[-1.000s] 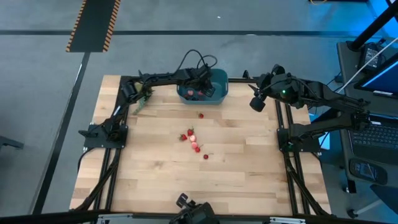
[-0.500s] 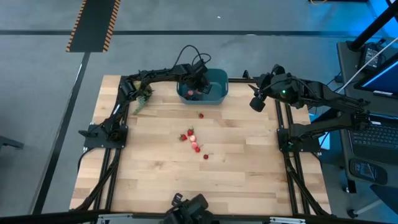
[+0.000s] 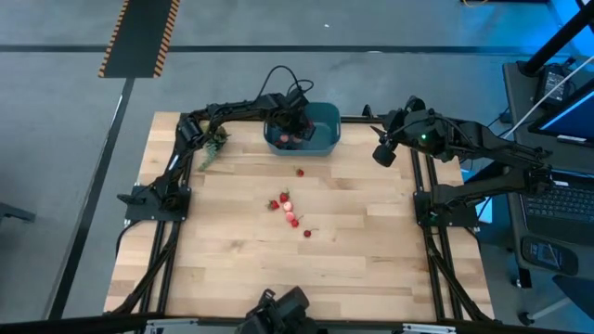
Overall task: Pick and placing Produce into tupperware
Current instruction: Put the strawberry into the blue bin, then put the red cherry into the blue bin
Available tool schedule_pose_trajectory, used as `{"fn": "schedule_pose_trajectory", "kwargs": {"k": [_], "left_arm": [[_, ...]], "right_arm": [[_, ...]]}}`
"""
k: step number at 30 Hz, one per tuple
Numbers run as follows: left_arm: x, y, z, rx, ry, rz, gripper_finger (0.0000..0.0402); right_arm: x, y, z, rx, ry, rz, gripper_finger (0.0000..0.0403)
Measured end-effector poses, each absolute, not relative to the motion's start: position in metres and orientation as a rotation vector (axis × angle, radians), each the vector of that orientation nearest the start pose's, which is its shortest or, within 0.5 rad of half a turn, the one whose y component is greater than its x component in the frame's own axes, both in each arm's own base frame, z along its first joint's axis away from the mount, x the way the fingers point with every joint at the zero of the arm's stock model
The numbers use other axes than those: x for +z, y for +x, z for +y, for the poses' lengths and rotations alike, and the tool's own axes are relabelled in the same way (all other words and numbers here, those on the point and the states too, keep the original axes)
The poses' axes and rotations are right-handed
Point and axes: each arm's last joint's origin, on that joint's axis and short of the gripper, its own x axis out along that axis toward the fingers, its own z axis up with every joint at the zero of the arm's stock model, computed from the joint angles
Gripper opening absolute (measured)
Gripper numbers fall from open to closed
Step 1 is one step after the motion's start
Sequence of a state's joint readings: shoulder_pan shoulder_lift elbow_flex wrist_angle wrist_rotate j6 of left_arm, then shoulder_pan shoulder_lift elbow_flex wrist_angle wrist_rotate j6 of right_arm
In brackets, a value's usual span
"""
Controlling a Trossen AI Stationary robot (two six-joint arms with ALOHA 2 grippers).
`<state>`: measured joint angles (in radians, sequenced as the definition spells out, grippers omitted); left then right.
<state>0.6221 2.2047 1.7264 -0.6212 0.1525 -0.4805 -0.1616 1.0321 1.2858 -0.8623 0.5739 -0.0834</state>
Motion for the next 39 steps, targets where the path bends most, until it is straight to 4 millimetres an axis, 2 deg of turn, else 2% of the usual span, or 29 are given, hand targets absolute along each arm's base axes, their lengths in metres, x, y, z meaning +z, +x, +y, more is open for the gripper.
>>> {"fn": "schedule_pose_trajectory", "kwargs": {"k": [8,18,23,27,33,39], "left_arm": [[0.169,0.379,0.264,0.636,-0.848,0.965,0.0189],[0.172,0.379,0.266,0.618,-0.824,0.967,0.0203],[0.2,0.392,0.269,0.496,-0.743,0.886,0.0198],[0.23,0.409,0.26,0.355,-0.604,0.824,0.0198],[0.272,0.427,0.232,0.221,-0.359,0.831,0.0198],[0.308,0.42,0.199,0.199,-0.207,1.012,0.0198]], "right_arm": [[0.397,0.177,-0.045,-0.687,-0.205,0.64,0.0161],[0.397,0.177,-0.045,-0.686,-0.205,0.641,0.0161],[0.397,0.177,-0.045,-0.686,-0.205,0.642,0.0161],[0.397,0.177,-0.045,-0.686,-0.205,0.642,0.0161],[0.397,0.177,-0.045,-0.691,-0.19,0.637,0.0161],[0.397,0.177,-0.045,-0.702,-0.154,0.623,0.0161]]}}
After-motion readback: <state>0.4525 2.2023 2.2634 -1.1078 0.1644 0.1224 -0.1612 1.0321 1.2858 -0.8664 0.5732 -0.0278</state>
